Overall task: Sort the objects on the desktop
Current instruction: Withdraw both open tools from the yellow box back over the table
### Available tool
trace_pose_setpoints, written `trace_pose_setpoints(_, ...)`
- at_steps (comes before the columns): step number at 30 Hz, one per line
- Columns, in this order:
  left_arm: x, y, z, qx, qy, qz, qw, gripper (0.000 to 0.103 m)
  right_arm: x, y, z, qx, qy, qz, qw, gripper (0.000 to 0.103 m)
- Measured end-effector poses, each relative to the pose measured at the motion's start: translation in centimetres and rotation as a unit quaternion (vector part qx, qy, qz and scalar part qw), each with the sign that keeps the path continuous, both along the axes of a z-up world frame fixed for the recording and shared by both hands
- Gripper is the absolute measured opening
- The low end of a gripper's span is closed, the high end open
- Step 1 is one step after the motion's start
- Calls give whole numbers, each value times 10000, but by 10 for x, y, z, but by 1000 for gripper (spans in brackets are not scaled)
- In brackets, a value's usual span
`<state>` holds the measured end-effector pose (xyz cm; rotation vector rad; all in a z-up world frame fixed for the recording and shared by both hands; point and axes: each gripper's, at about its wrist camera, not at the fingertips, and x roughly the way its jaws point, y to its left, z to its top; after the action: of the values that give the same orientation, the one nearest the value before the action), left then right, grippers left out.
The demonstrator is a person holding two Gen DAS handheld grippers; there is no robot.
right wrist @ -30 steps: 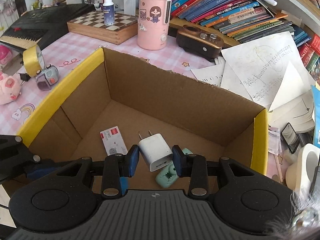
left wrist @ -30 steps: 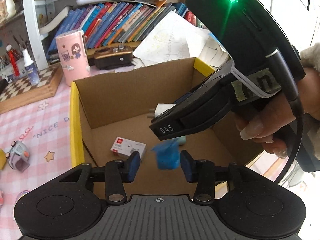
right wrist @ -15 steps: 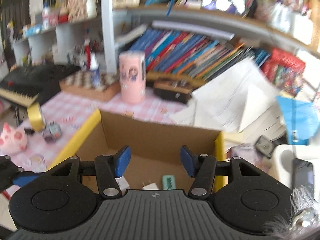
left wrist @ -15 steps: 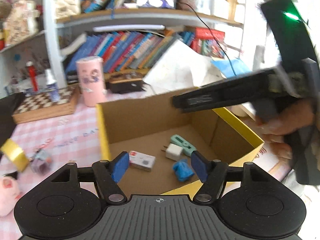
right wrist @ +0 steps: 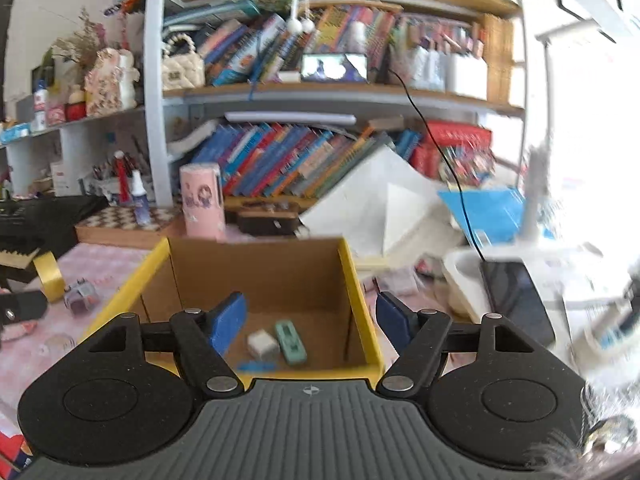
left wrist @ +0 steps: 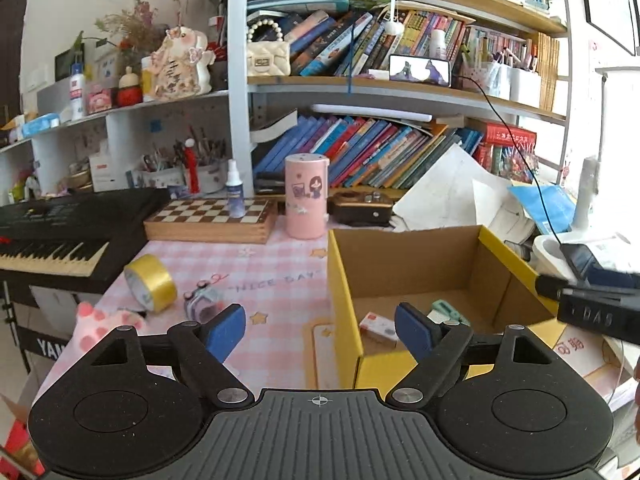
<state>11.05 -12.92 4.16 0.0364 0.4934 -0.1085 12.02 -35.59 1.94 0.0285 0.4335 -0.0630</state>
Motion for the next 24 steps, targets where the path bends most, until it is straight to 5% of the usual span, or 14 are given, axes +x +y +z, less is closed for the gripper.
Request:
trace_pose_setpoints(10, -24, 26, -15, 125, 13, 239, 9996, 85, -31, 27, -11, 153, 391, -164, 9990, 79)
trace_pose_setpoints(24, -54, 73, -32, 203, 319, -192, 9991, 90, -72, 81, -19, 169, 630, -519, 9965, 79)
